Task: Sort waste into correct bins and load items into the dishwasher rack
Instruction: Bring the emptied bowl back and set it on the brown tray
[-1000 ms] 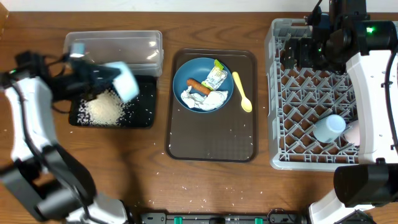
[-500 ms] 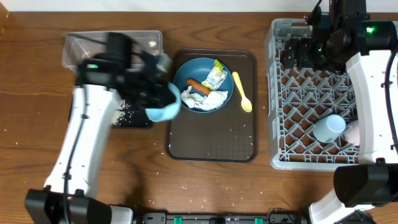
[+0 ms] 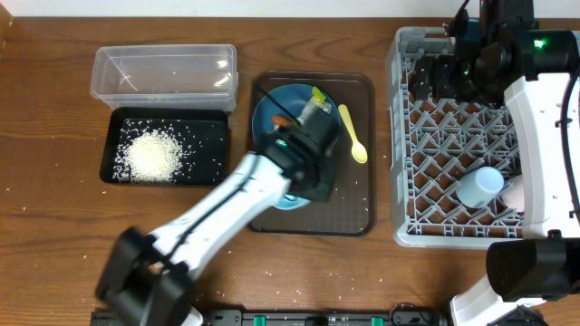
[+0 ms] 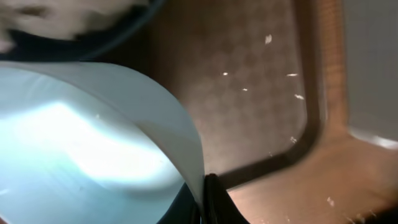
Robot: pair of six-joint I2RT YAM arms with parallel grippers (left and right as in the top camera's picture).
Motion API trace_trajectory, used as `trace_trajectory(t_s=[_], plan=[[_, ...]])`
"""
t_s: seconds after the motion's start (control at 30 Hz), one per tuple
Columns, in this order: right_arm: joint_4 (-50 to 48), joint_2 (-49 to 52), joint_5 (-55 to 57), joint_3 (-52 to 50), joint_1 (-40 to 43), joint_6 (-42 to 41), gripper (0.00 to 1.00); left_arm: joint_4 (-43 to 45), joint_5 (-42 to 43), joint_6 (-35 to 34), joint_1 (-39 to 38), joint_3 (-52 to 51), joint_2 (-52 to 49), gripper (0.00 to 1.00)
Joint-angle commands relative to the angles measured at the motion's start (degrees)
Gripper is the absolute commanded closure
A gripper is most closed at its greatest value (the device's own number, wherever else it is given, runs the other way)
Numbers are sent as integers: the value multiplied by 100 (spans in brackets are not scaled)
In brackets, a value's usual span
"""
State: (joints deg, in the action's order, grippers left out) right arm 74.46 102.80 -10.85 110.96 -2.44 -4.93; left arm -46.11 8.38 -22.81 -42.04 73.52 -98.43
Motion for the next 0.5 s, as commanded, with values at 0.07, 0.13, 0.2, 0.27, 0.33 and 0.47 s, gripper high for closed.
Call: trace_trajectory(t_s=[0.07,0.13,0.2,0.27,0.33,0.47], plan=[[15,-39,11,105,-26,94,3,201,-498,-844,-221,-57,-507,94],[15,-39,11,105,-26,94,3,210,-498,-905,-236,-57,-540,94],[13,-39,9,105,-26,94,3,212,-498,-903,-234,-48,-527,91],[13,-37,9,105,-26,94,3,214,-496,-903,-234,-37,-503,75],[13,-39,9,105,-26,94,3,157,-479,-903,-234,22,-461,70],[13,-39,-70,105,-28,70,3,24,-518,-898,-61,221,-151,64]])
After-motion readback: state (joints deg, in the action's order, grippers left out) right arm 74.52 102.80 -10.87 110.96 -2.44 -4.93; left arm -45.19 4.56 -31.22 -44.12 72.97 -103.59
